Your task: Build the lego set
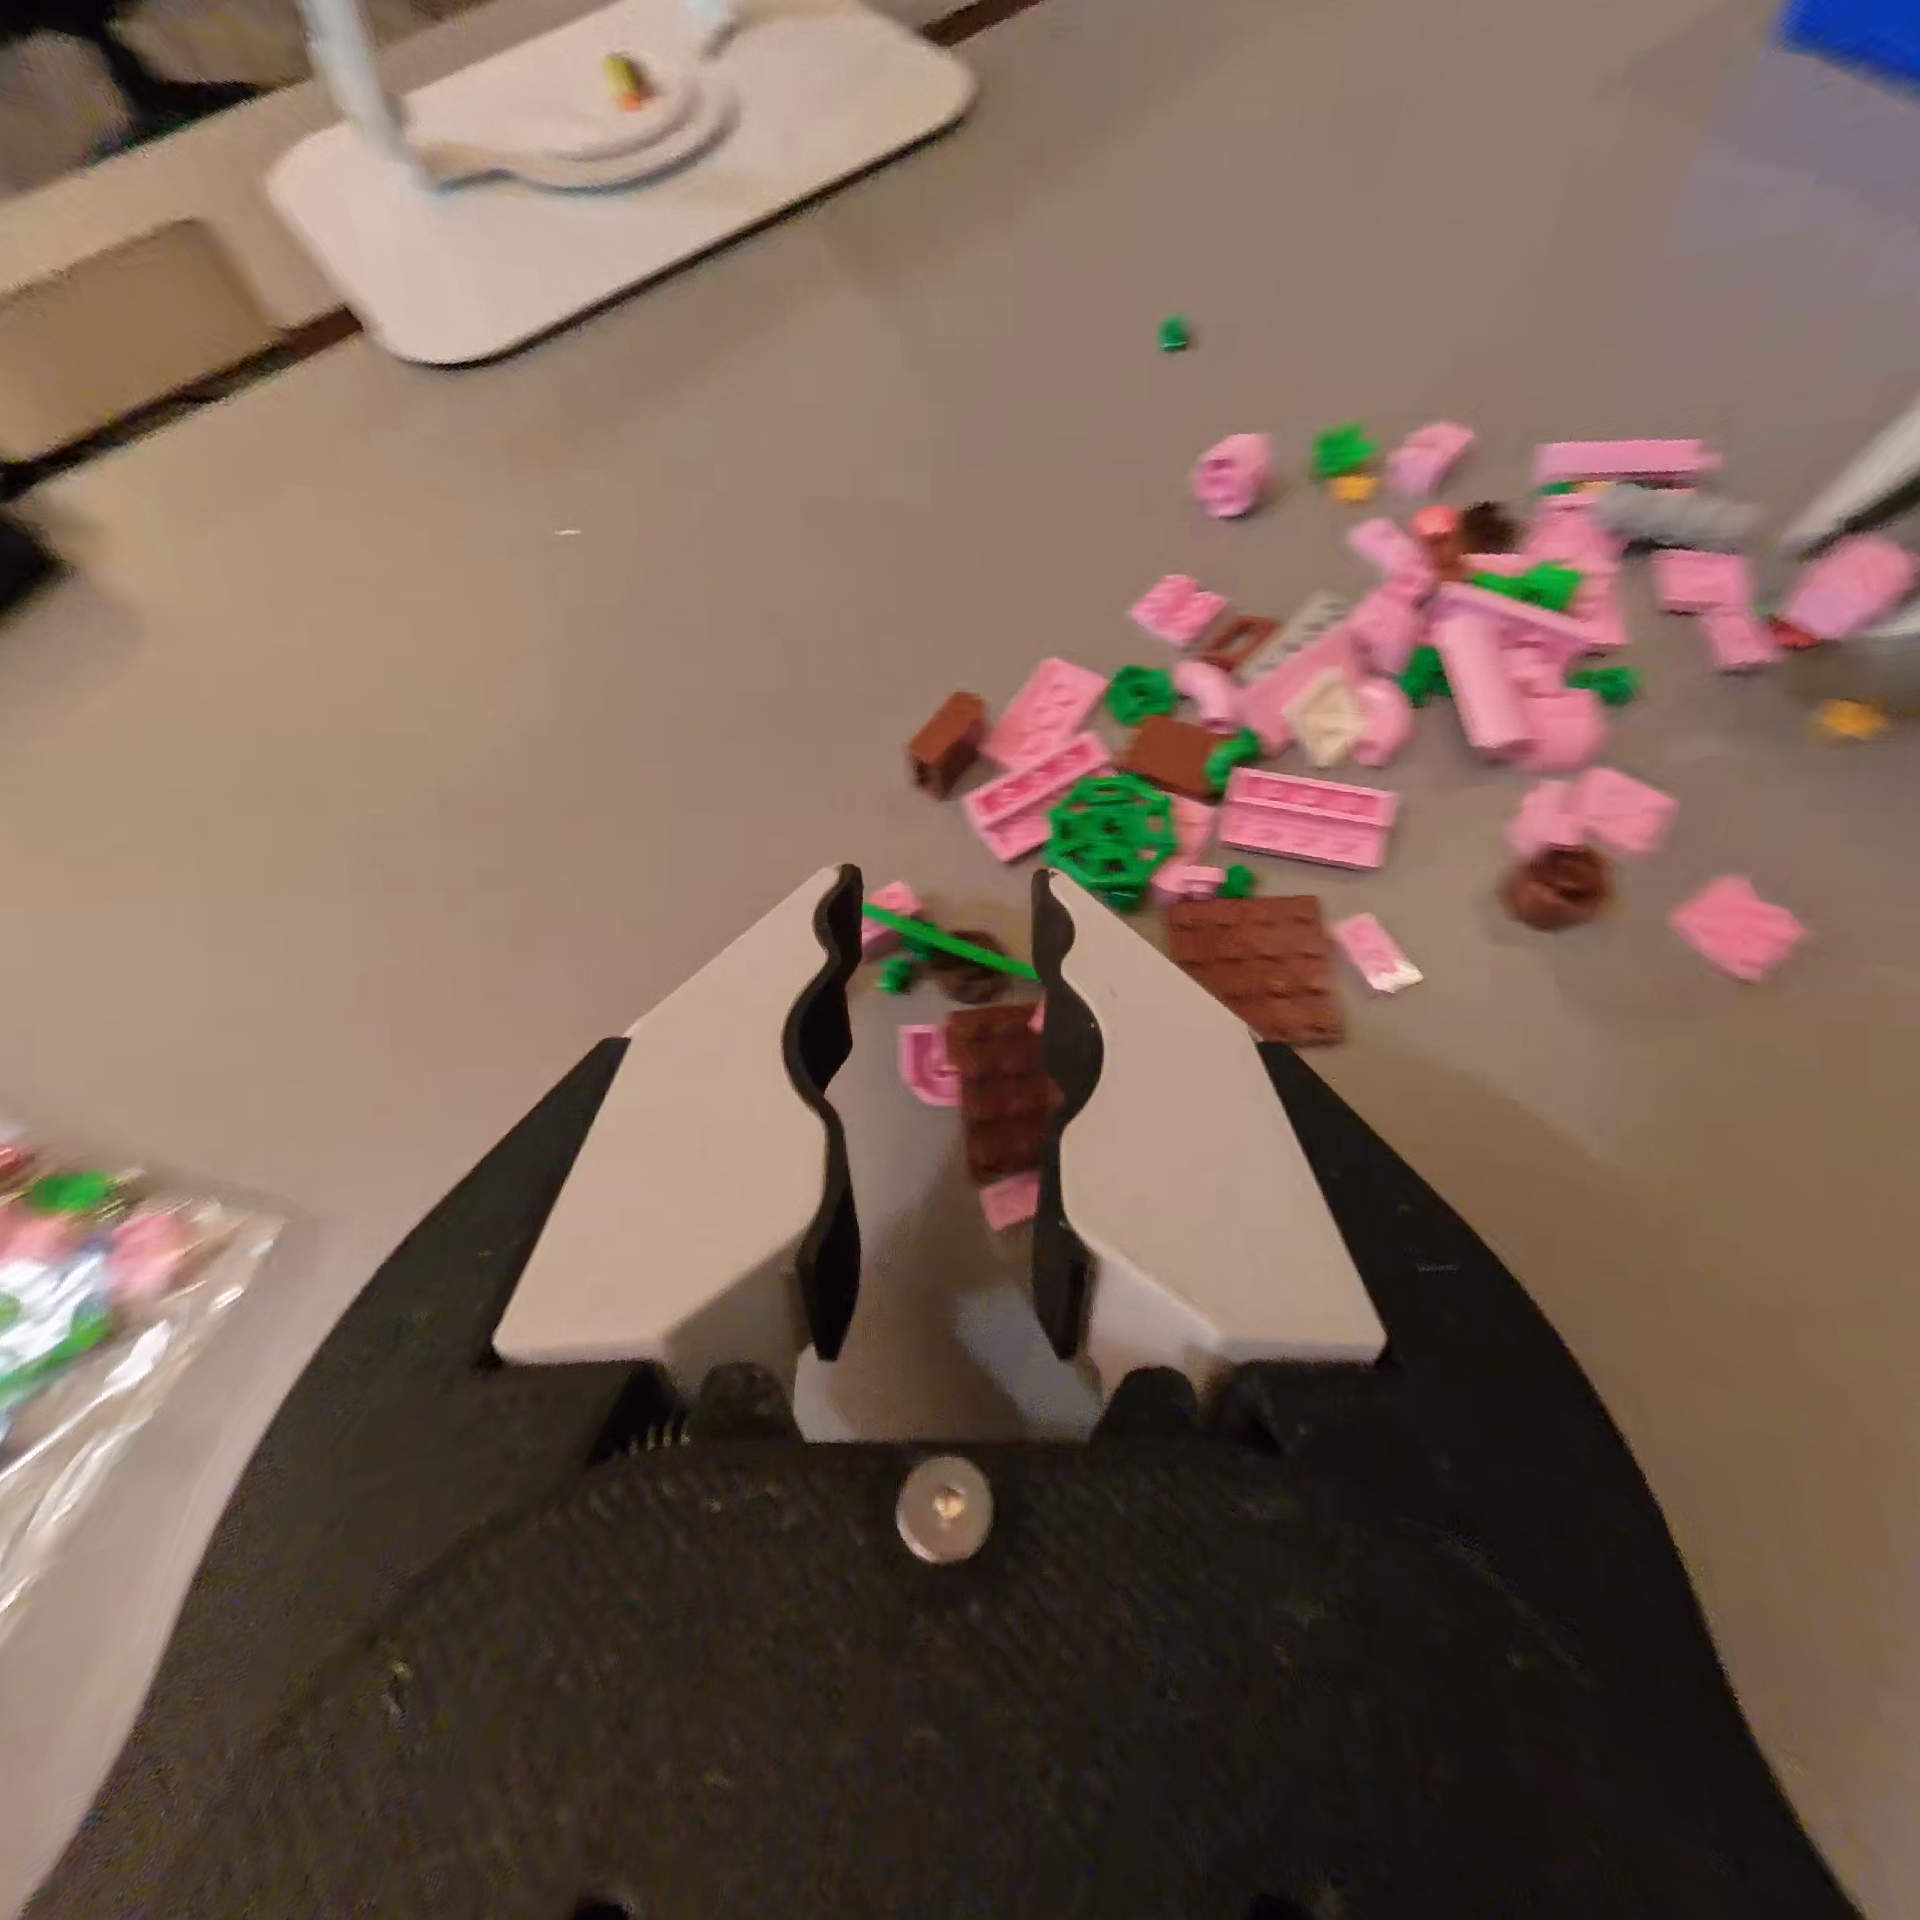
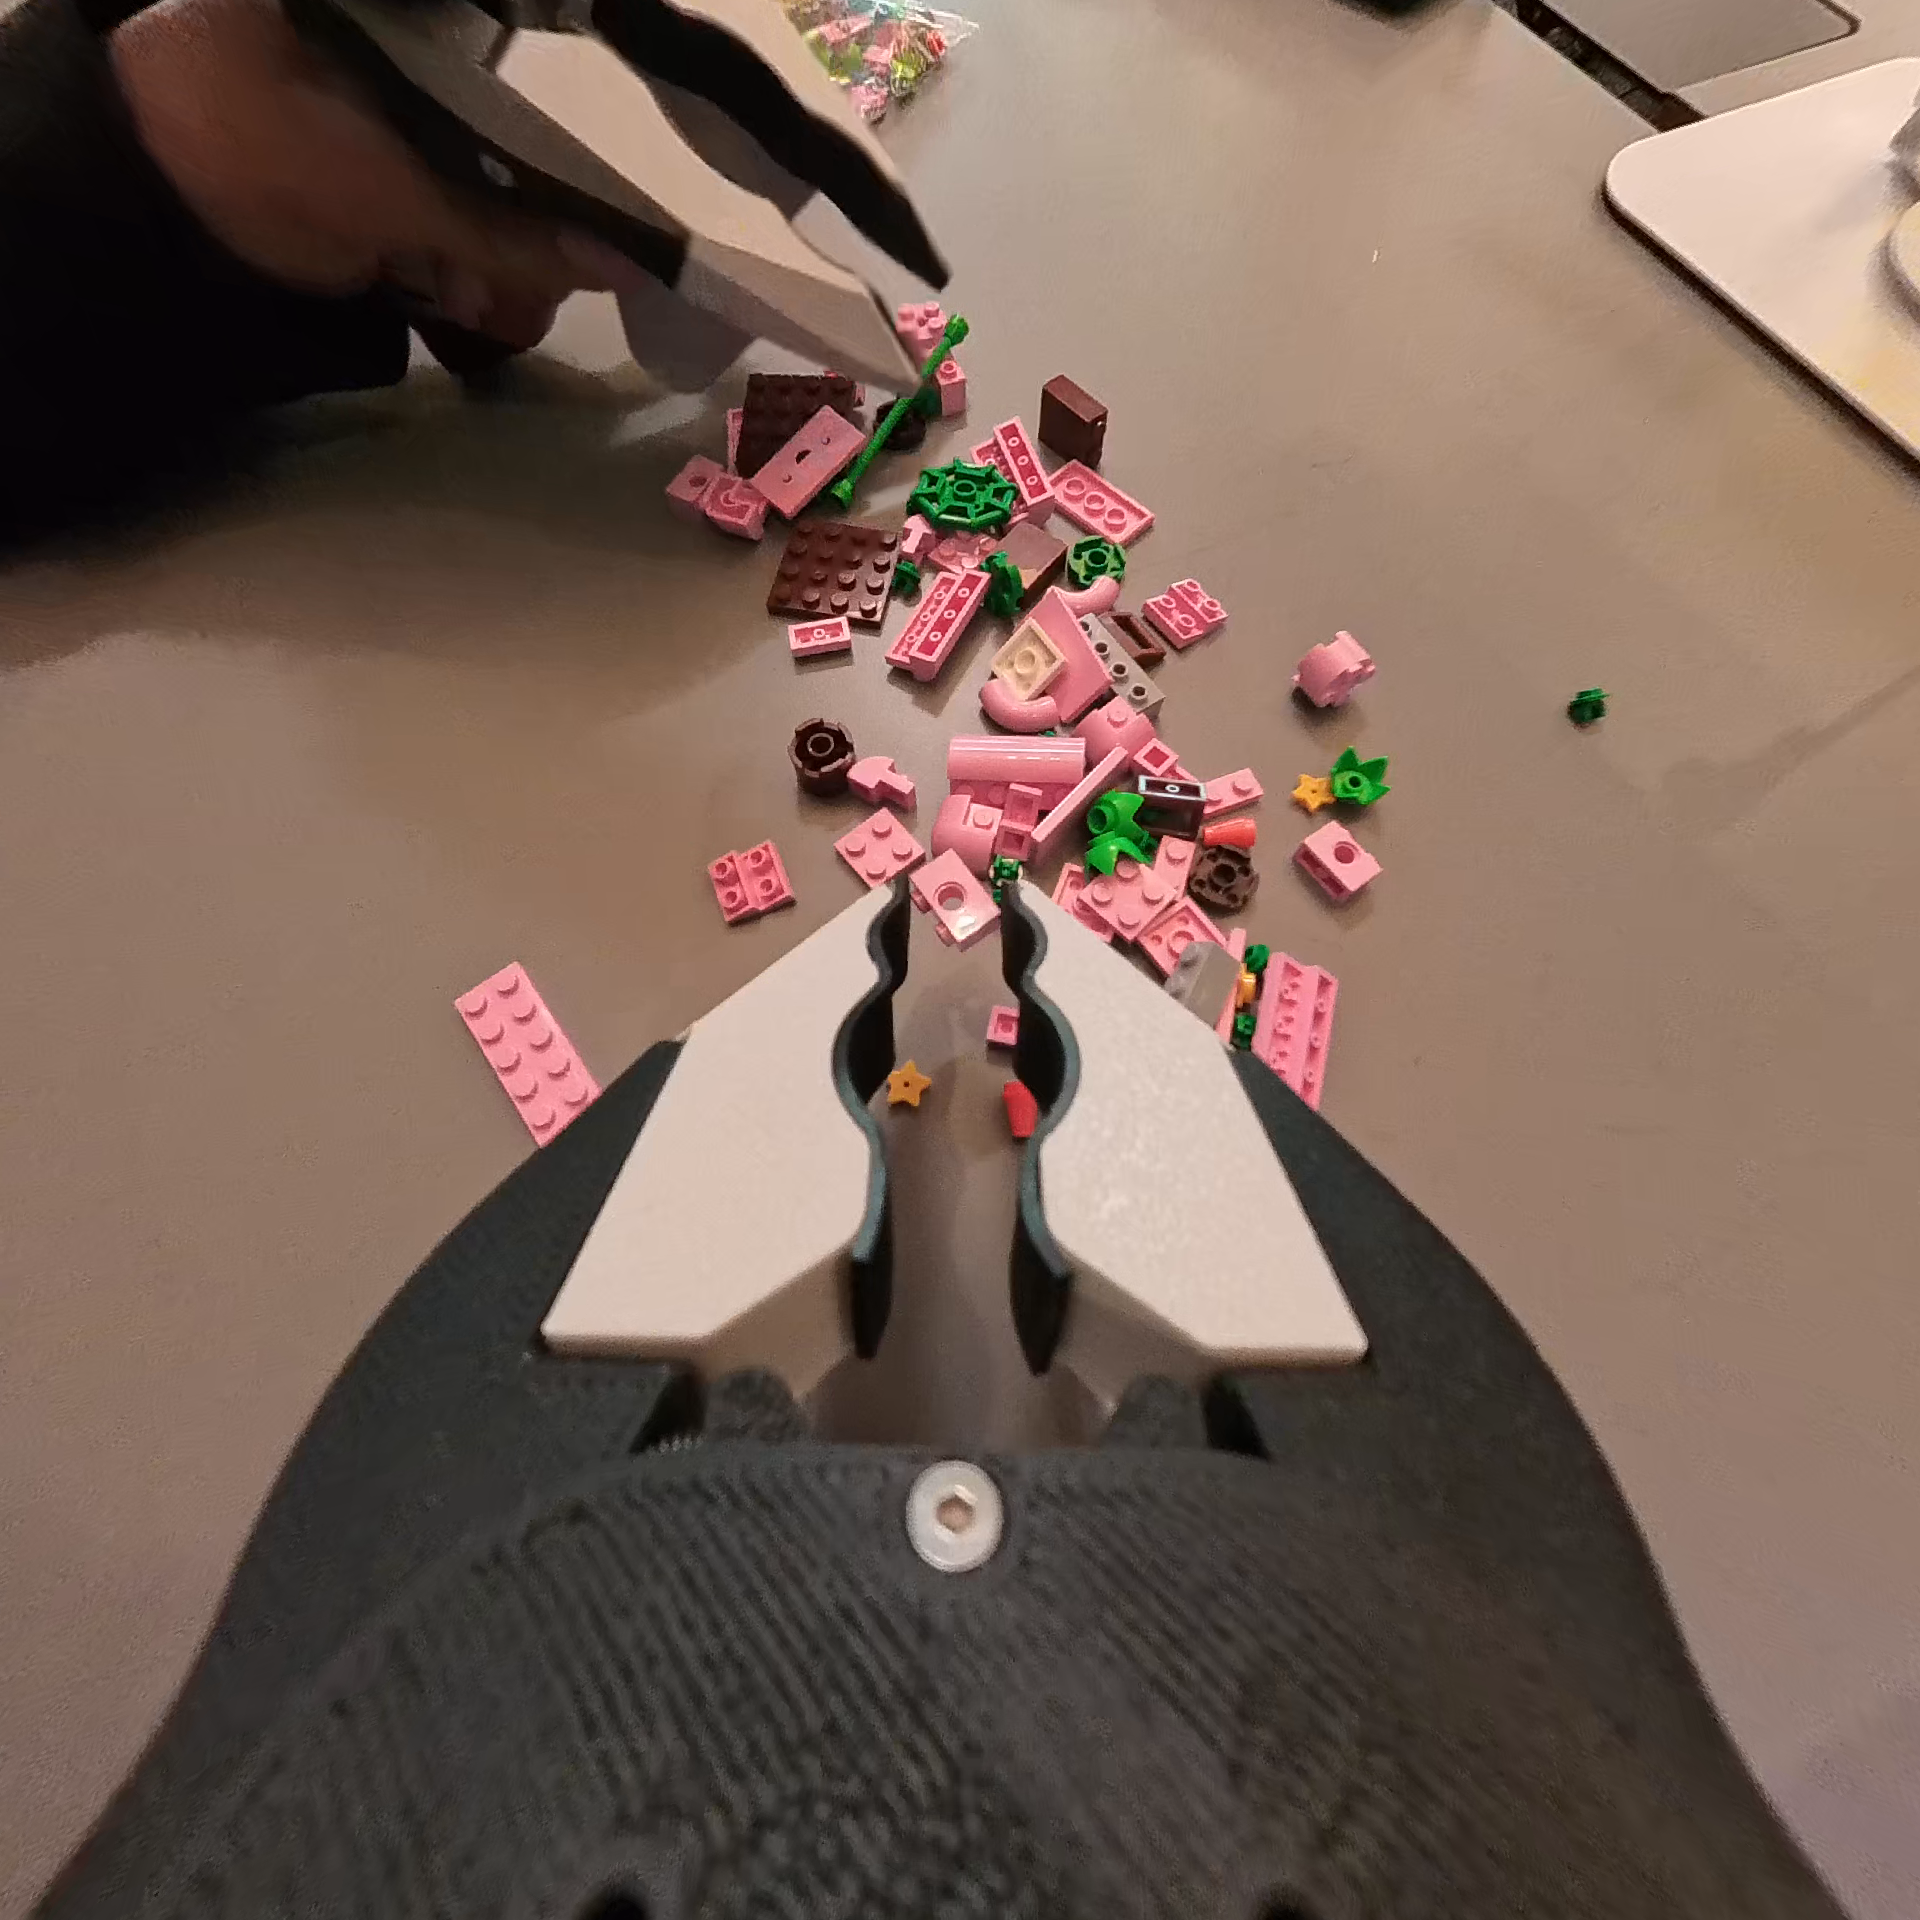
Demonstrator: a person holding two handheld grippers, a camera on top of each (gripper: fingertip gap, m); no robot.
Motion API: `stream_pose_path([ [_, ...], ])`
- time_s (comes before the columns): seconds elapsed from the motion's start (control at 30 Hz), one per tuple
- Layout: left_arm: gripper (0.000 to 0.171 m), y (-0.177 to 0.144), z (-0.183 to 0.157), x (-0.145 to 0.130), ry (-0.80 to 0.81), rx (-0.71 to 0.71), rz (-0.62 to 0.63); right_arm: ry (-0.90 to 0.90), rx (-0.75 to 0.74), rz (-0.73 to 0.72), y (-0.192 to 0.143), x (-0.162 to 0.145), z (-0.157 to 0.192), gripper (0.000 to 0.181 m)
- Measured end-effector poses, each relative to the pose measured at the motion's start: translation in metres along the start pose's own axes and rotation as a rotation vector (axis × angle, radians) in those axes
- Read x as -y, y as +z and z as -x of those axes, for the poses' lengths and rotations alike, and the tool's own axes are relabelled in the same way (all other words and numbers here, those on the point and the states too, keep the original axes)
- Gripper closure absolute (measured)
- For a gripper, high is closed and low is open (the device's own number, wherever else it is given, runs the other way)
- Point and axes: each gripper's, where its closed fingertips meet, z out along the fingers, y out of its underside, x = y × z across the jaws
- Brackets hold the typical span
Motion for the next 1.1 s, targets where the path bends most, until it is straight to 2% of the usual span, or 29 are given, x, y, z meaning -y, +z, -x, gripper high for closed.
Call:
stream_pose_path([
  [0.07,0.133,-0.001,-0.012,-0.004,-0.004,-0.109,0.020,0.001,-0.001,0.000,0.000,0.000,0.000,0.165],
  [0.2,0.133,-0.003,-0.005,-0.023,0.057,-0.124,0.107,0.001,0.001,-0.001,0.000,0.000,0.000,0.165],
  [0.27,0.130,-0.003,0.003,-0.028,0.060,-0.098,0.130,0.003,-0.002,0.001,0.000,0.000,-0.001,0.165],
  [0.33,0.141,-0.001,0.023,-0.030,0.044,0.022,0.145,0.008,-0.003,0.001,-0.001,-0.001,-0.003,0.165],
  [0.37,0.140,0.000,0.030,-0.030,0.042,0.065,0.148,0.011,-0.002,-0.002,-0.001,0.000,-0.003,0.165],
  [0.47,0.144,-0.003,0.040,-0.025,0.022,0.124,0.115,0.013,-0.002,-0.006,-0.002,0.000,-0.003,0.165],
  [0.67,0.144,-0.010,0.030,-0.008,-0.032,0.027,-0.002,0.004,-0.006,-0.007,-0.002,0.001,-0.002,0.165],
  [0.8,0.145,-0.020,0.001,0.021,-0.065,-0.097,-0.154,-0.028,0.008,-0.068,-0.007,0.012,0.003,0.165],
  [0.9,0.145,-0.026,-0.051,0.043,-0.129,-0.316,-0.245,-0.131,0.038,-0.164,-0.015,0.030,0.018,0.165],
  [1.03,0.137,-0.033,-0.122,0.056,-0.205,-0.613,-0.254,-0.313,0.003,-0.250,-0.022,0.044,0.034,0.166],
  [1.1,0.136,-0.037,-0.145,0.058,-0.269,-0.736,-0.236,-0.384,0.005,-0.277,-0.025,0.047,0.043,0.165],
])
